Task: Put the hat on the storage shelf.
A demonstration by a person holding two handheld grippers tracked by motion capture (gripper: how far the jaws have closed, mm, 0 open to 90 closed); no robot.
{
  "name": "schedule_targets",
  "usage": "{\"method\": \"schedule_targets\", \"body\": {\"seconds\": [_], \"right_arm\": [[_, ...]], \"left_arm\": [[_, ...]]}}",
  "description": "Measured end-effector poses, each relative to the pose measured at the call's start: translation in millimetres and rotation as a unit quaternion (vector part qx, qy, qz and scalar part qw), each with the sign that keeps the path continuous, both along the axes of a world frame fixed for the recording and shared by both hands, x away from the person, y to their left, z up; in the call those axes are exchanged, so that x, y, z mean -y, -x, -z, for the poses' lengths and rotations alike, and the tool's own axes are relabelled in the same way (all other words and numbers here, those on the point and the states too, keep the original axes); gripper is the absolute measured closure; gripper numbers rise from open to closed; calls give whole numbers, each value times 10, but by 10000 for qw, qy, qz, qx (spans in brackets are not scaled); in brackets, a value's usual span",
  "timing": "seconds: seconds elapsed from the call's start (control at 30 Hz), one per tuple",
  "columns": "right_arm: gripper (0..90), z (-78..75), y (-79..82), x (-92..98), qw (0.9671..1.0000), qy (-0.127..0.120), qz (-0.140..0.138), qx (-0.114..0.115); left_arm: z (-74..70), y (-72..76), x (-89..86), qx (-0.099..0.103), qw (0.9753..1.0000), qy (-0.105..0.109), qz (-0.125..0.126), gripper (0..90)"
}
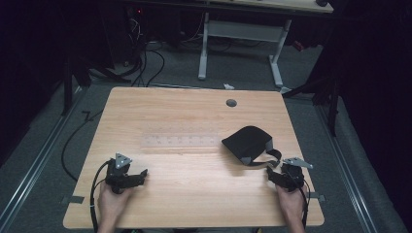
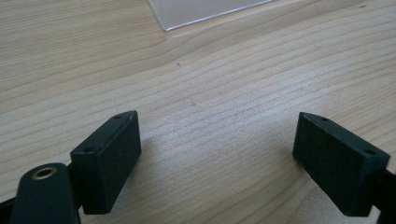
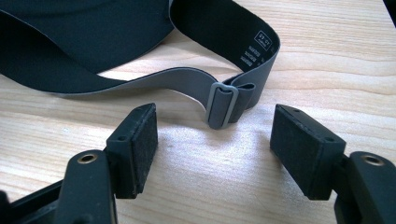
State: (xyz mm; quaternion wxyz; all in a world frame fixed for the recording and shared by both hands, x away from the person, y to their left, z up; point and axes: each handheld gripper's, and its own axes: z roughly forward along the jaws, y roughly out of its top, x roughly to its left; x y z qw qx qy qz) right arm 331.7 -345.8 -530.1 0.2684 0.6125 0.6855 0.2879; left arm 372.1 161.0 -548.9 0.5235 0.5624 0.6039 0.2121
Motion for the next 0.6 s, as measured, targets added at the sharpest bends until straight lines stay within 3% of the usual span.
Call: {"method": "schedule_targets", "body": {"seconds": [0.37, 0.53, 0.6], "right_arm": [[335, -45, 40, 5, 9999, -82, -30, 58], [319, -166, 84, 36, 9993, -227, 24, 308], [302, -212, 97, 47, 9987, -239, 167, 423]], "left_arm": [[0, 0, 1, -2, 10000, -2, -3, 156], [0, 0, 1, -2, 10000, -1, -3, 156], [0, 0, 1, -1, 10000, -2, -3, 156]]}}
